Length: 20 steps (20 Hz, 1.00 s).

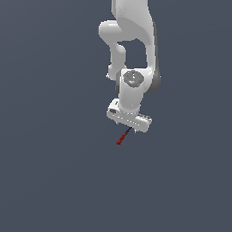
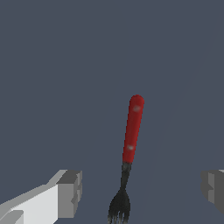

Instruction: Pick up the object and move it to a goal position.

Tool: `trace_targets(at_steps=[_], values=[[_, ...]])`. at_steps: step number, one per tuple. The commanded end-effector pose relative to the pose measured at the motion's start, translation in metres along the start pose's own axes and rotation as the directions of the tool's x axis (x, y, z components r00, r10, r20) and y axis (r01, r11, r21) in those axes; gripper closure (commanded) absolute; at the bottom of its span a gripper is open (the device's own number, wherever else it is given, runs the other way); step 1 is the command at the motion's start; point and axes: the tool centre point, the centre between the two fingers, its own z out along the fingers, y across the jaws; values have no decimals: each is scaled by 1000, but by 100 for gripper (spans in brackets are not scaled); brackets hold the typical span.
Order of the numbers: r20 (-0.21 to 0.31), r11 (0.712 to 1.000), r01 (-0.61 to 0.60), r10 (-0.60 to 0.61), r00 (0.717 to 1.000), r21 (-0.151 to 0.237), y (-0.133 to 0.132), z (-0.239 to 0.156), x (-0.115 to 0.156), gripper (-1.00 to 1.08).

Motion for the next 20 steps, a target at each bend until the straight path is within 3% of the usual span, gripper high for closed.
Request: trace_targets(at_steps=[1,10,20], values=[[1,999,-49,49,999,-3,-1,9,-8,-92],[2,989,-150,150,989,-11,-2,29,-26,-92],[3,987,-160,160,987,-12,-2,36,-28,-92]])
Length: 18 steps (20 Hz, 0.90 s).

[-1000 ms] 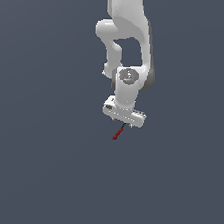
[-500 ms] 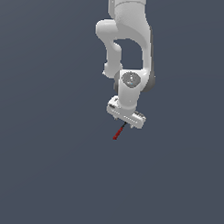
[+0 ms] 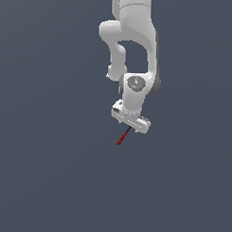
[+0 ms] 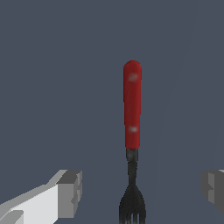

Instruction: Pick up the object and move it to a goal position.

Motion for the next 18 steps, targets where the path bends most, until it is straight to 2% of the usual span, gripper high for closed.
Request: trace_targets(at_steps=[1,9,15,16,18], values=[[0,1000,-1,1,1000,0,0,5,0,-92],[0,1000,-3,3,1000,0,1,39,-1,-92],[0,1000,-4,4,1000,0,0,48,-1,-92],[0,1000,-4,4,1000,0,0,48,-1,108],[0,1000,-4,4,1000,0,0,48,-1,108]])
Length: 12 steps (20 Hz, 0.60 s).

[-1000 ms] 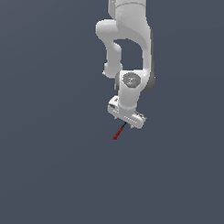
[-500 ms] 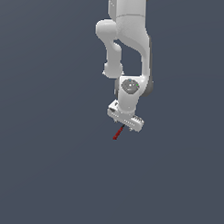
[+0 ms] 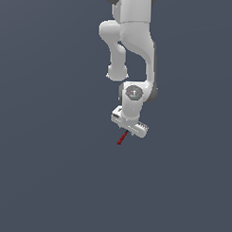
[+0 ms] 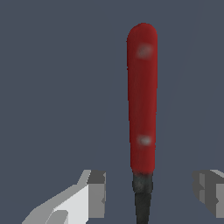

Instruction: Pick up the object and move it to a goal position.

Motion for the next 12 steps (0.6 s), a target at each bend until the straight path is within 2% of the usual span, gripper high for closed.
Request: trace_targets(at_steps=[1,12], values=[[0,1000,2,-2,1000,0,-1,3,0,108],[-2,1000,-5,5,1000,0,1,-4,2,108]])
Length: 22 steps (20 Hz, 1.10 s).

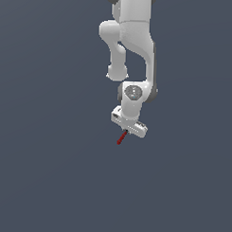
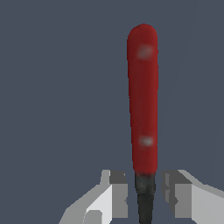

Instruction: Pick up the object and move it to a goal position.

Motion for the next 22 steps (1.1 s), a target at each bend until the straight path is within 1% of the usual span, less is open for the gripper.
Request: trace_targets(at_steps=[1,6,11,16,22], values=[[-1,1000,0,0,1000,1,-1,-4,0,108],[-1,1000,0,0,1000,1,-3,-23,-3,108],[0,1000,0,0,1000,1,-7,-55,-8,108],[0,1000,1,-1,1000,1,-12,-101,-14,108],[0,1000,1,-1,1000,0,-20,-167,-23,108]])
